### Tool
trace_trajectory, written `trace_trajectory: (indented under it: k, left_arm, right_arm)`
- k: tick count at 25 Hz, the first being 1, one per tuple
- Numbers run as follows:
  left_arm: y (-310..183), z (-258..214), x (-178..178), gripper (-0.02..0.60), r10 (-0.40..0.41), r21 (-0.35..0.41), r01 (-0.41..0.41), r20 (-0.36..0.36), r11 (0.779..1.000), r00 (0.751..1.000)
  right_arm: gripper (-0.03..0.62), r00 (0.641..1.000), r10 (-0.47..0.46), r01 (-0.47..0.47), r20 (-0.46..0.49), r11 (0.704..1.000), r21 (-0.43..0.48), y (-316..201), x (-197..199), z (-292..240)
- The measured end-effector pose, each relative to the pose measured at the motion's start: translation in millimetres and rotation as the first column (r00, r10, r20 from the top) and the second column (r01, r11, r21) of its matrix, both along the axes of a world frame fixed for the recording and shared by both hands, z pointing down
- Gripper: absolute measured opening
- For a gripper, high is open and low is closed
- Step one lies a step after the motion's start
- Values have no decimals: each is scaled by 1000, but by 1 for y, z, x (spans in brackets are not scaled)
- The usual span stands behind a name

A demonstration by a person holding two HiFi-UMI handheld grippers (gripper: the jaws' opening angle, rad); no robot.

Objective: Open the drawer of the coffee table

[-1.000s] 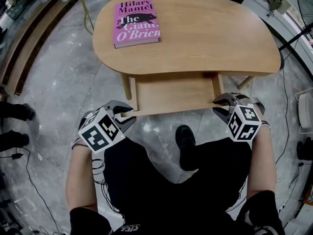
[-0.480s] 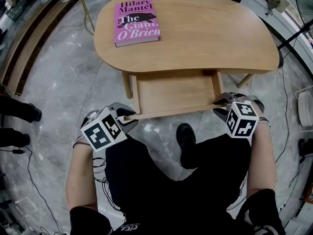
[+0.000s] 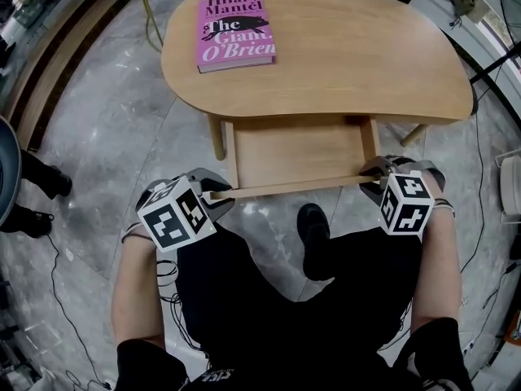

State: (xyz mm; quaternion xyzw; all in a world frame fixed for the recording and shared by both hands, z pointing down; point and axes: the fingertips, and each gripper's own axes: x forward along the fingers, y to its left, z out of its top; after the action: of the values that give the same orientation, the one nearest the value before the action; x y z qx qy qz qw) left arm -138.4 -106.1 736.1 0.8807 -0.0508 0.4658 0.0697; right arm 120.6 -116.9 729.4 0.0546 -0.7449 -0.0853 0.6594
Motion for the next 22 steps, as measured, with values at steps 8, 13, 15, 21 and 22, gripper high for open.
trace_trajectory:
  k: [8,13,15,21,22]
  left_arm:
    - [22,7,0,94,26,-22,-26,27,999,999]
    - [30,9,2,95,21,-50,-22,-3,998,1000]
    - [30,9,2,95,15,-53,-16,-16,998,1000]
    - [30,13,-4,94,30,-37,-29,25,999,999]
    - [30,13,-4,94,27,-39,-26,21,999,999]
  right_arm:
    - [74,1000,-2,3,15,999,-48,21,1,6]
    - [74,1000,-11,11,-4,997,-71,29,2,9]
    - [74,1000,-8,8,-5,997,-71,29,2,9]
    - [77,1000,-24,22,-15,993,-115,35,-4,14]
    - [77,1000,-21,19,-10,993,-120,36,-4,14]
